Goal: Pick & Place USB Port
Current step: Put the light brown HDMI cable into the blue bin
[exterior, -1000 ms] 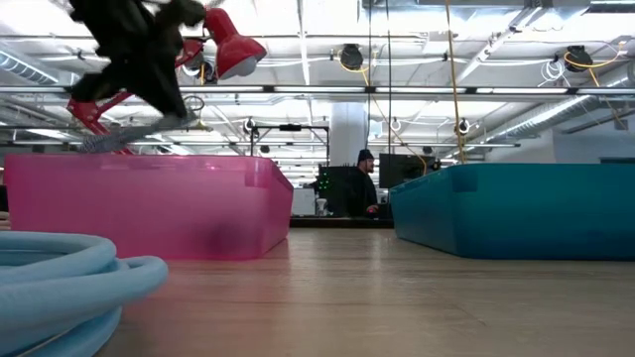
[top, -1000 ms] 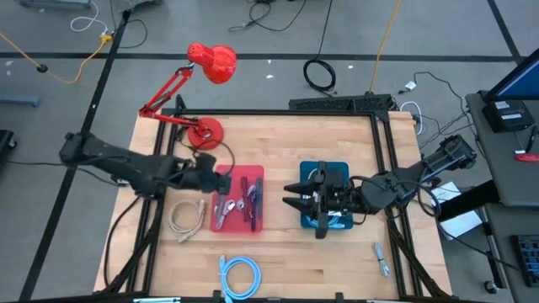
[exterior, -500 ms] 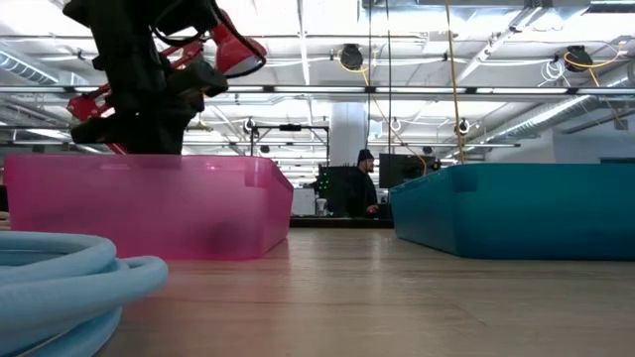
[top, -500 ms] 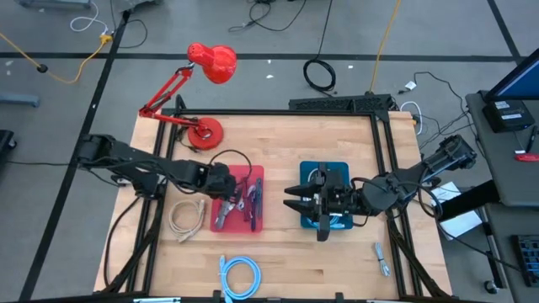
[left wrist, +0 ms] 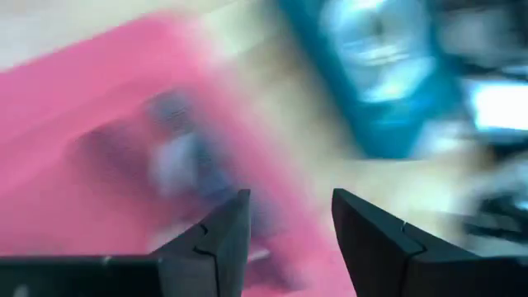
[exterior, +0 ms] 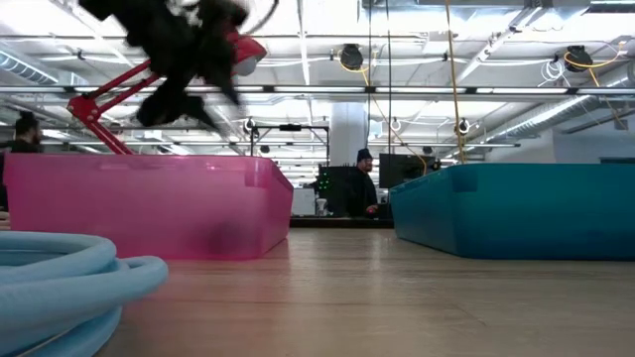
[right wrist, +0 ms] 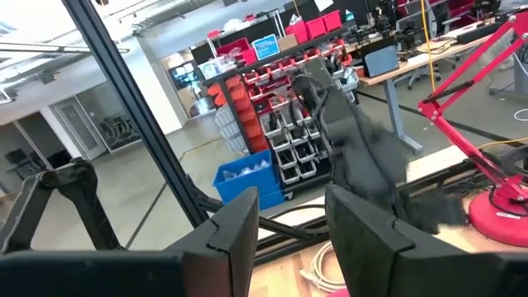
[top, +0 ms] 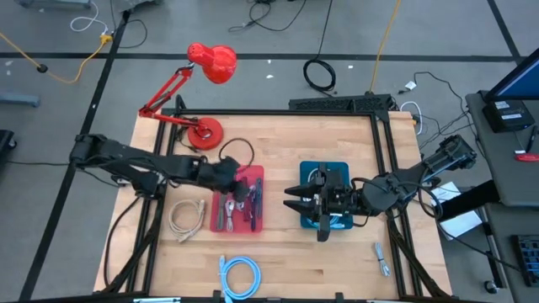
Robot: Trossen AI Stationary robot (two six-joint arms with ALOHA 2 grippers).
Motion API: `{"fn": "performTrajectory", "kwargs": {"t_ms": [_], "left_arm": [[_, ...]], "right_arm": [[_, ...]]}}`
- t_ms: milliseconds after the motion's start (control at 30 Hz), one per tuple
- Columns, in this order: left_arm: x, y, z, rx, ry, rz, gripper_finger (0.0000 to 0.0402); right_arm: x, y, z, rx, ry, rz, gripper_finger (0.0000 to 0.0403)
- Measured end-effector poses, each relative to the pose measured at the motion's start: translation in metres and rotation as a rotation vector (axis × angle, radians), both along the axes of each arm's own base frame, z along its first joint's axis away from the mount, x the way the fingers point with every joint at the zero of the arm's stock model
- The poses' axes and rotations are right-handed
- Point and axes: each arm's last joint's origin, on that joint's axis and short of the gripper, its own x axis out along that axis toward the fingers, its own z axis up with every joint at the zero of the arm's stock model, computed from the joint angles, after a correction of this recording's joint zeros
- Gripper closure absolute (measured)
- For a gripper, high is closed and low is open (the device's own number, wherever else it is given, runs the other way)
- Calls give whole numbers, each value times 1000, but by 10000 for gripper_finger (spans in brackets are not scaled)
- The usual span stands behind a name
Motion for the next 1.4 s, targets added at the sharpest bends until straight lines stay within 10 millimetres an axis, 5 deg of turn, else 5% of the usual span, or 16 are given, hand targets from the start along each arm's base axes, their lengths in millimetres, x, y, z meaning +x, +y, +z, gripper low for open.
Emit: {"fn": "performTrajectory", "kwargs": {"t_ms": [133,300,500,600,767,900,1200,1400], "left_arm": [[0,-11,45,-71,-322,-224,228],[-13,-60,74,-300,-516,-580,227],[-53,-134,51,-340,-254,-726,227],[-81,-150,29,-255,-6,-652,227],[-134,-150,1,0,339,-438,227],[-152,-144,-9,119,468,-331,227],[-129,-135,-21,173,544,-298,227],[-115,-122,-49,127,657,-295,227]], "right_arm": [[0,0,0,1,0,0,271],[0,0,0,4,0,1,271],[0,0,-1,1,5,1,271],[0,-1,-1,1,6,-1,271],[1,-2,-1,0,6,-8,271],[2,-4,-1,8,5,-15,271],[2,-4,-1,20,4,-15,271],[2,-4,-1,21,3,-15,271]]}}
